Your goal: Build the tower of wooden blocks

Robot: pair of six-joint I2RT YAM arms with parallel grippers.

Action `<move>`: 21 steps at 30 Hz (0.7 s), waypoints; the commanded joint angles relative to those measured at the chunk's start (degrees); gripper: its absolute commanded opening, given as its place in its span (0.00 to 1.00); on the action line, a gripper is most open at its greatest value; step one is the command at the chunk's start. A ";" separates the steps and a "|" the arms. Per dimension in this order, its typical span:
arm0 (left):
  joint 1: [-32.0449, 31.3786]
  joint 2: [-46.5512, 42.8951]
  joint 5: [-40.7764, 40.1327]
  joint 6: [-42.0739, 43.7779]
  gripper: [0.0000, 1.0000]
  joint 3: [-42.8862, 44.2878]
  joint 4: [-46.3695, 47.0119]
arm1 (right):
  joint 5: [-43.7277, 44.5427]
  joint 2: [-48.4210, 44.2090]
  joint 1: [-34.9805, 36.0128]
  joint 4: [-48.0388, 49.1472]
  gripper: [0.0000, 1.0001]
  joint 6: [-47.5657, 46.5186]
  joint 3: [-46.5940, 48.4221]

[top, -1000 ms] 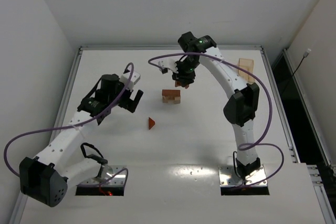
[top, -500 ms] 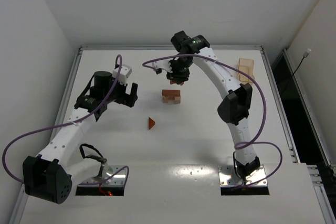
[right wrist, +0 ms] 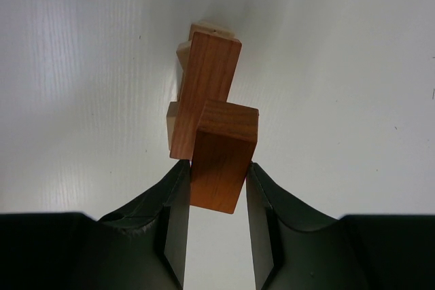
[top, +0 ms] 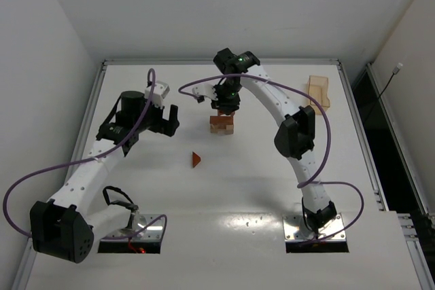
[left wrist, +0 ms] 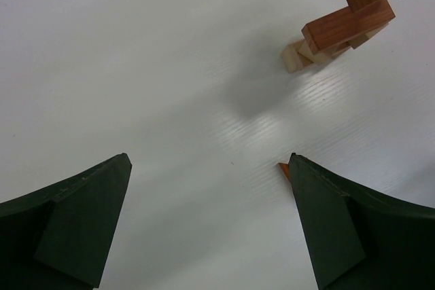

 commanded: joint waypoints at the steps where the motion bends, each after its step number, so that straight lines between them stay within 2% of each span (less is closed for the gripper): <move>1: 0.69 0.65 1.10 -1.18 1.00 -0.10 2.50 | -0.47 -0.03 -0.03 -2.95 0.00 -0.13 3.23; 21: 0.69 1.70 1.63 -1.71 1.00 -0.62 3.03 | -0.47 -0.03 2.69 -3.47 0.01 0.40 1.66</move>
